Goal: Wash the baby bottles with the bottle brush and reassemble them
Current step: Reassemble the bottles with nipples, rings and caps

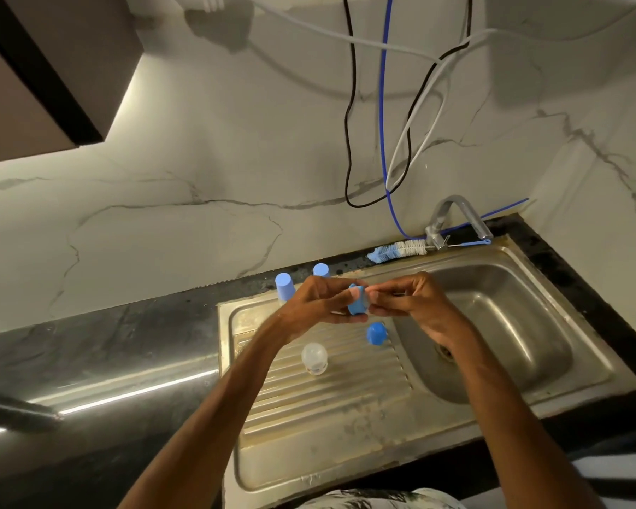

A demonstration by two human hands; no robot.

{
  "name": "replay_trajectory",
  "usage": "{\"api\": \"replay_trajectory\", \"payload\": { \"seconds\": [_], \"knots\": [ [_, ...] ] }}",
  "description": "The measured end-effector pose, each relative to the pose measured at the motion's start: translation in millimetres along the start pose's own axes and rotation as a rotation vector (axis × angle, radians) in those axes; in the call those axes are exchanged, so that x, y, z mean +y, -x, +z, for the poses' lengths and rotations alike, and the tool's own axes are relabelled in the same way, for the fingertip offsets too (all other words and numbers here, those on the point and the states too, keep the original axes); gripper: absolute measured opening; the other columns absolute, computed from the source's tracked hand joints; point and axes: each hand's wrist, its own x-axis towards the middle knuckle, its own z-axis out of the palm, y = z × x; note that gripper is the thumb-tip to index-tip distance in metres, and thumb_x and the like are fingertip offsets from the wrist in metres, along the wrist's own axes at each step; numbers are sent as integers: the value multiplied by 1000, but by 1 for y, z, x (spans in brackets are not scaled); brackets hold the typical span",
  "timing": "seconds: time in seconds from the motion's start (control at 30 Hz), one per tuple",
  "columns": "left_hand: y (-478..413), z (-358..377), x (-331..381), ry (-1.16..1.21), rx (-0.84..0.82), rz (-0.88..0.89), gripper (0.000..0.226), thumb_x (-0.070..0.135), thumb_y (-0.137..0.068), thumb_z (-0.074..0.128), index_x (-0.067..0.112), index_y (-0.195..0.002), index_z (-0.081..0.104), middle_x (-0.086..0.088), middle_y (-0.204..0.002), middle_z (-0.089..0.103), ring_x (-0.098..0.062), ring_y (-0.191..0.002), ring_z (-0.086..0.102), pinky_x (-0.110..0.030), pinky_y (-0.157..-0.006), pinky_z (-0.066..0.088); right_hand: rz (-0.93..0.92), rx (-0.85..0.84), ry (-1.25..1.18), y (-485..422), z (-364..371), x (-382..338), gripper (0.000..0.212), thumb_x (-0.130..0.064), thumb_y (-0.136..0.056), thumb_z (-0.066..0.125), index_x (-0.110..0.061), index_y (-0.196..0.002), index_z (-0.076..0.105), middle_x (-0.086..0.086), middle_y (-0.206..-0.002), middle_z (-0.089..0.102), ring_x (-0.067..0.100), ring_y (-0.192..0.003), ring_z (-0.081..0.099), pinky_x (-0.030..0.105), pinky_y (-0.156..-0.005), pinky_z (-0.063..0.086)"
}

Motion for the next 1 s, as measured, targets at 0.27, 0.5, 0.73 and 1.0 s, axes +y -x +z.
{"api": "replay_trajectory", "payload": {
  "seconds": [0.27, 0.5, 0.73, 1.0],
  "knots": [
    [-3, 6, -10, 44, 110, -3, 35, 19, -104, 58, 4, -136, 62, -18, -120, 72, -30, -110, 72, -39, -94, 59, 42, 66, -91, -5, 2, 21, 30, -13, -79, 79, -5, -107, 76, 16, -109, 76, 33, -102, 73, 34, -83, 62],
    [-14, 17, -32, -9, 286, -22, 37, 27, -99, 66, 7, -130, 63, -13, -111, 76, -25, -103, 75, -43, -89, 62, -159, 198, 70, 2, 20, 36, 32, -12, -83, 79, -12, -115, 74, 3, -105, 78, 21, -98, 76, 28, -76, 62],
    [-18, 24, -35, 52, 376, 1, 35, 25, -98, 68, 3, -125, 66, -15, -107, 77, -27, -101, 76, -49, -92, 60, -291, 334, 350, 2, 24, 34, 20, -33, -81, 83, -29, -100, 77, -9, -89, 79, 7, -81, 76, 23, -72, 61],
    [-15, 8, -28, -3, 124, -57, 37, 20, -101, 63, 1, -133, 63, -13, -114, 75, -29, -102, 75, -36, -88, 62, -131, 164, 200, 2, -9, 33, 25, -14, -77, 85, -10, -101, 79, 4, -94, 79, 24, -90, 77, 41, -84, 62]
  ]
}}
